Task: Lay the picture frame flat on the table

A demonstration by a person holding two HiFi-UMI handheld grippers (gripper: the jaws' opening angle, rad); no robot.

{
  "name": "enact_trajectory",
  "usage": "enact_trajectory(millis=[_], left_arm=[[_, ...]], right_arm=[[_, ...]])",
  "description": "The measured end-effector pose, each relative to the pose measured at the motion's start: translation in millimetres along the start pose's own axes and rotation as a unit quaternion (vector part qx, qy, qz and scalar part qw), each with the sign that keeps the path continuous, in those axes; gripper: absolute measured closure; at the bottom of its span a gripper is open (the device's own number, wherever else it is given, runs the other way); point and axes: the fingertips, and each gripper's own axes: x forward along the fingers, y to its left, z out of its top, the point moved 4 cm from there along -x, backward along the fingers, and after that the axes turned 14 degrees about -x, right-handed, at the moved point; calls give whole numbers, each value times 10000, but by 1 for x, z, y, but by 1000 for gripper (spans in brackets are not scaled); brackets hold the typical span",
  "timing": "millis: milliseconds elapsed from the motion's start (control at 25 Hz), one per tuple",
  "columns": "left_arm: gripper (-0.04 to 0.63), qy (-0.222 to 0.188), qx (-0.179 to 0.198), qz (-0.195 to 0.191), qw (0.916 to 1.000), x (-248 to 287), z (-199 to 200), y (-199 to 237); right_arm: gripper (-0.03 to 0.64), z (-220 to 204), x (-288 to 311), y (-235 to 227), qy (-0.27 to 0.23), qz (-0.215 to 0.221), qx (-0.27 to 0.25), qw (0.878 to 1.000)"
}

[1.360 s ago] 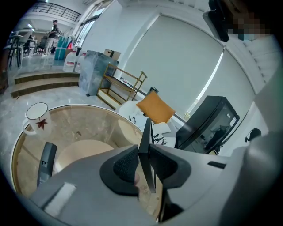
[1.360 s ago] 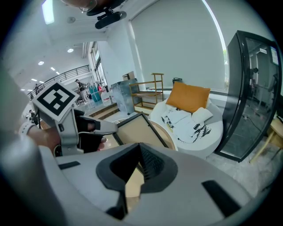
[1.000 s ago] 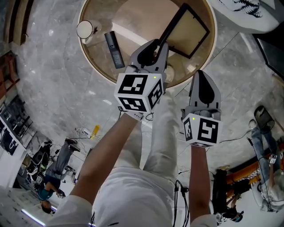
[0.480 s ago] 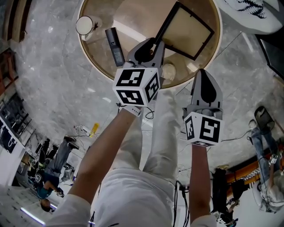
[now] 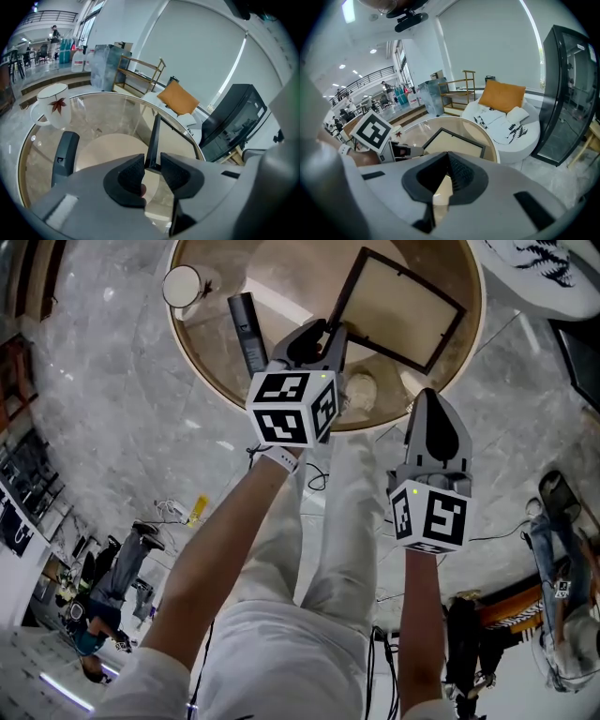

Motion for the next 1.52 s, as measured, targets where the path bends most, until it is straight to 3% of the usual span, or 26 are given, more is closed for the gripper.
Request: enact_trajectory(millis=[80,160,320,680,1160,1520], left_arm=[[491,30,41,117,9999,2,-3,4],[578,47,72,291,9995,5,-5,11],[578,100,37,449,9989,11,-9,21],[580,120,226,356,9990,-18,-2,9],[591,195,546,-104,9983,-134,30,-58],[591,-212,797,-321,9961,-261,86,-110]], right_arm=[[612,0,0,1,7,6,3,10000],[612,-2,0,2,18,19,5,10000],[612,-6,1,5,47,54,-10,10000],[612,8,-14,9,23,63,-144,9999],[612,96,-89,-7,-144,-35,-179,9997],[612,160,-170,-4,-353,-1,-472,9983]])
